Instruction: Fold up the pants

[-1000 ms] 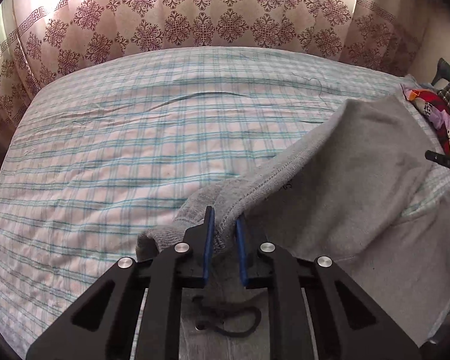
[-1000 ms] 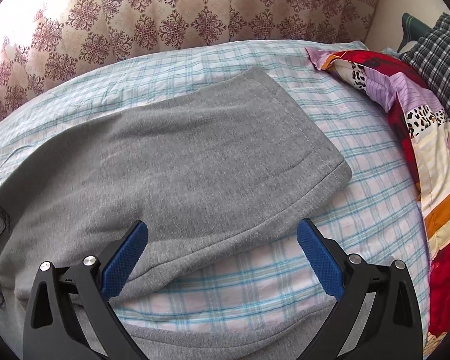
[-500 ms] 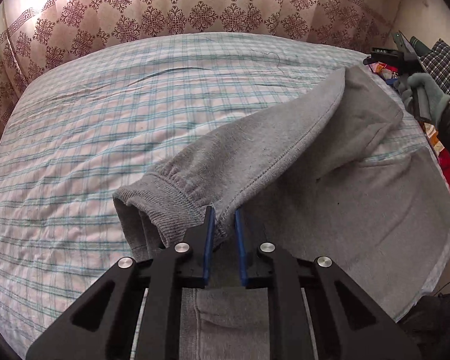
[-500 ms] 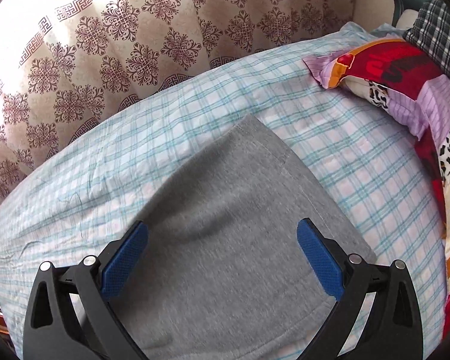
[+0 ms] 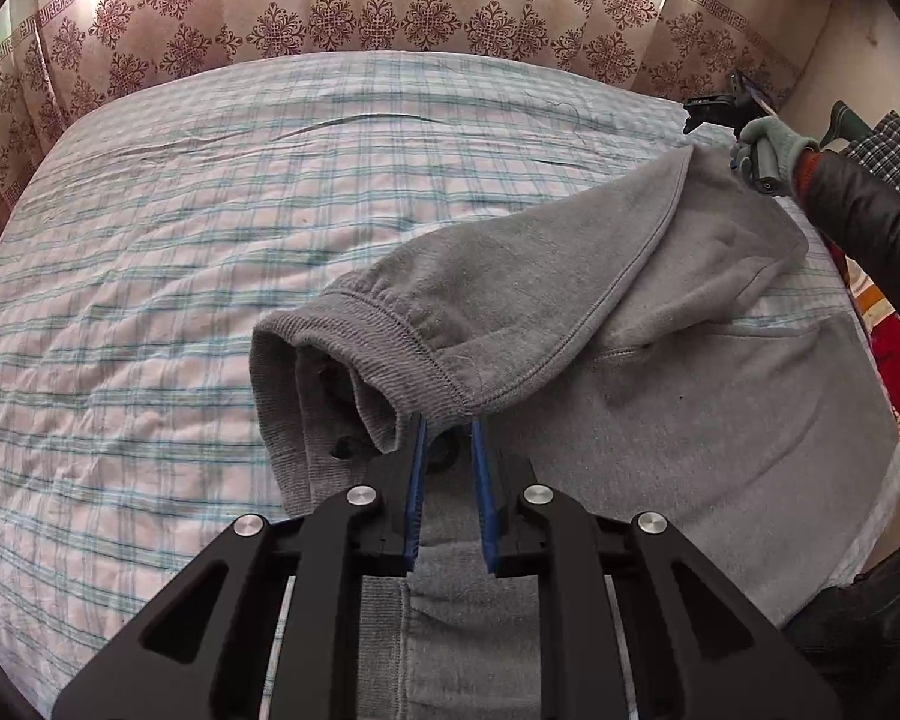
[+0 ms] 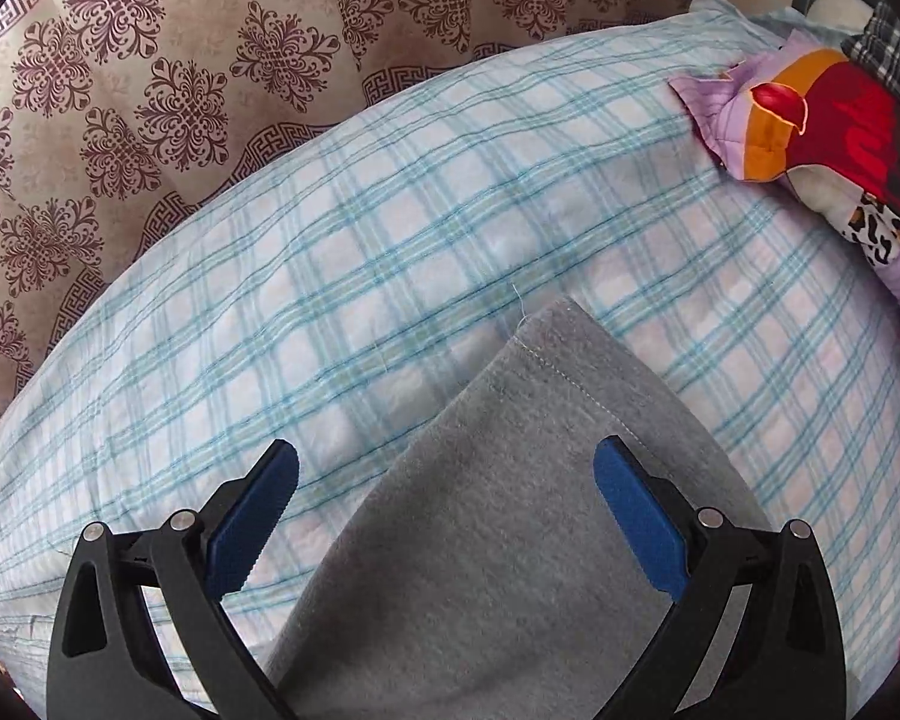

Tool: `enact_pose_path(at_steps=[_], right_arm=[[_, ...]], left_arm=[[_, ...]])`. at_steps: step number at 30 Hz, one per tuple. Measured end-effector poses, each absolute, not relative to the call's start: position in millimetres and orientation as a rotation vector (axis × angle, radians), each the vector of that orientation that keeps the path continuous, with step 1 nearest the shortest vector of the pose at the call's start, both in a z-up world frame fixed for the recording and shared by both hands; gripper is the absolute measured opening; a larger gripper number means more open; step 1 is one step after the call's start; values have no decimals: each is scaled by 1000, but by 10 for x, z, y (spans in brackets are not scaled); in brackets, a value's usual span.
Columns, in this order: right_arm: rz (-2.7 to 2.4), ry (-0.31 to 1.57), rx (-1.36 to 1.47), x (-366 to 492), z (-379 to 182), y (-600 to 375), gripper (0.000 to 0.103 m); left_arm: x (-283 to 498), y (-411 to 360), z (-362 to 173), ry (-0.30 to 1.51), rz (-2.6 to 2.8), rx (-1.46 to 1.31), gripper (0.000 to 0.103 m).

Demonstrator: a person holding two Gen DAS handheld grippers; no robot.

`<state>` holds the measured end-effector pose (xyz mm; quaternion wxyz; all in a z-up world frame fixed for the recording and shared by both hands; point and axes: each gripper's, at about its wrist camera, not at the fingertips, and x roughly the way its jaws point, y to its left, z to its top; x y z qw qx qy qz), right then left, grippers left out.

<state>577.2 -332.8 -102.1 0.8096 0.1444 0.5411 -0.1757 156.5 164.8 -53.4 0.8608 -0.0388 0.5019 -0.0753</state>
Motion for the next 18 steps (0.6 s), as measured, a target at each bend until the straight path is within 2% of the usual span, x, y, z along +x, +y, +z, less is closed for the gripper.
enact_pose_path(at_steps=[1,2,3,4,6,8,10,14,18], right_arm=[[-404,1169,278,5789,-1069,-3321,87],[-436,1185,260,5790,-1122,-3328,76],[-443,1186,263,5780,-1145,-3345,72],[-442,1172,258,5766,-1142,-3344,70],[-451,1167,246,5729,-1120,-3360,58],[-420,1161,290,5655,-1069,-3418,31],[-388,1149,358,5564,-999,-3510,16],[-348,1109,411,5342,-841,-3631,7],[-314,1074,442,5069,-699,-3734,5]], left_arm=[[1591,1627,-553,1060,-165,-94,30],[1616,1604,-576,1068,-173,-106,43],[1633,1579,-597,1072,-182,-116,50],[1646,1560,-617,1076,-185,-120,52],[1664,1531,-657,1091,-190,-136,60],[1681,1522,-683,1104,-191,-164,64],[1679,1523,-698,1110,-190,-193,67],[1637,1539,-727,1117,-177,-248,69],[1609,1533,-817,1127,-164,-333,69]])
